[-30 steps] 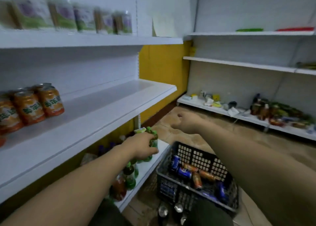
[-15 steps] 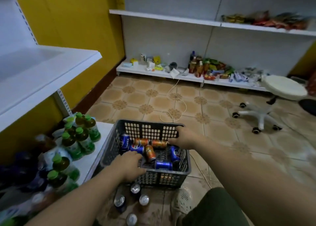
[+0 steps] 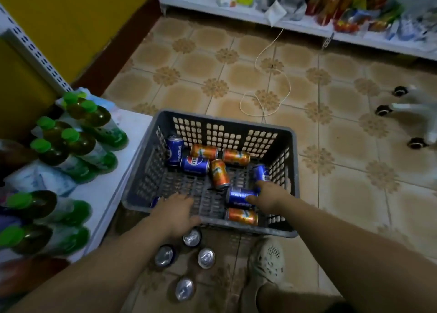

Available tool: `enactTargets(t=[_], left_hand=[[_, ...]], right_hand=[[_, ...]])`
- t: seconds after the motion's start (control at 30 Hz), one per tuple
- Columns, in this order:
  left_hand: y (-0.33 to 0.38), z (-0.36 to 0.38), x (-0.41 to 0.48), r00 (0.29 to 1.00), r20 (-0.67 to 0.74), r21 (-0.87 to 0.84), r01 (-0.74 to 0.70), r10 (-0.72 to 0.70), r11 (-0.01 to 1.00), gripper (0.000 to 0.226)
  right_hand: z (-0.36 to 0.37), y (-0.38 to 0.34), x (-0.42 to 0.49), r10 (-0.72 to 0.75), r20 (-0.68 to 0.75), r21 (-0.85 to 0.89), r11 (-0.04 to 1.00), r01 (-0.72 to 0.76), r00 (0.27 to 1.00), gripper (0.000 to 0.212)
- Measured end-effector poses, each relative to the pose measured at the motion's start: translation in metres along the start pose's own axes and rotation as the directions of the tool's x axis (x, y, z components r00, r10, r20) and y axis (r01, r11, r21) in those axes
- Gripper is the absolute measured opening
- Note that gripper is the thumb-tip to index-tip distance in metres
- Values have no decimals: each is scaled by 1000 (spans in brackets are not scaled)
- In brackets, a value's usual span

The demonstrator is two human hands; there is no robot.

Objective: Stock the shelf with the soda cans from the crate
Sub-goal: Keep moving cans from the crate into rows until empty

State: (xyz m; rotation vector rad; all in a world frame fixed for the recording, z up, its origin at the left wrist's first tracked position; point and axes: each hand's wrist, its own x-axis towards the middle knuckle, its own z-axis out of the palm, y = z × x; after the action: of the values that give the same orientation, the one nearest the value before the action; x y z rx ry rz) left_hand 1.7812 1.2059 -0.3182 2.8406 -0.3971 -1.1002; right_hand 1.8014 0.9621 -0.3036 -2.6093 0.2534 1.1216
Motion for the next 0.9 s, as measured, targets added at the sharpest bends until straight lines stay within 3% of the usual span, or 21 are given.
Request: enactTargets(t=[0.2,0.3,0.4,0.53,0.6,0.73,0.9], left_hand=[[-30,34,45,999,48,48,-16,14,999,70],[-43,44,54,998,65,54,-27,23,998,100],[-48,53,59,997,-45,99,-55,60,994,118],[-53,71,66,980,-187,103,-49,67,994,96],[-54,78,67,953,-287,108,-72,100,992,82],[-50,72,67,971,-227,115,-47,72,992,89],[-51,67,63,981,-182,121,-39,60,992,95]], right_hand=[[33,2,73,-4,64,3,1000,4,998,54],[47,-3,104,-18,72,-5,1000,18,997,55],[65,-6,136,-23,71,-20,1000,24,997,52],[93,-1,173,-24,80,-41,999,27,996,53],[107,5,190,-7,62,-125,992,15,998,67],[123,13,211,7,8,-303,953,-4,1000,86],[112,10,189,-65,-20,-147,987,62,998,81]])
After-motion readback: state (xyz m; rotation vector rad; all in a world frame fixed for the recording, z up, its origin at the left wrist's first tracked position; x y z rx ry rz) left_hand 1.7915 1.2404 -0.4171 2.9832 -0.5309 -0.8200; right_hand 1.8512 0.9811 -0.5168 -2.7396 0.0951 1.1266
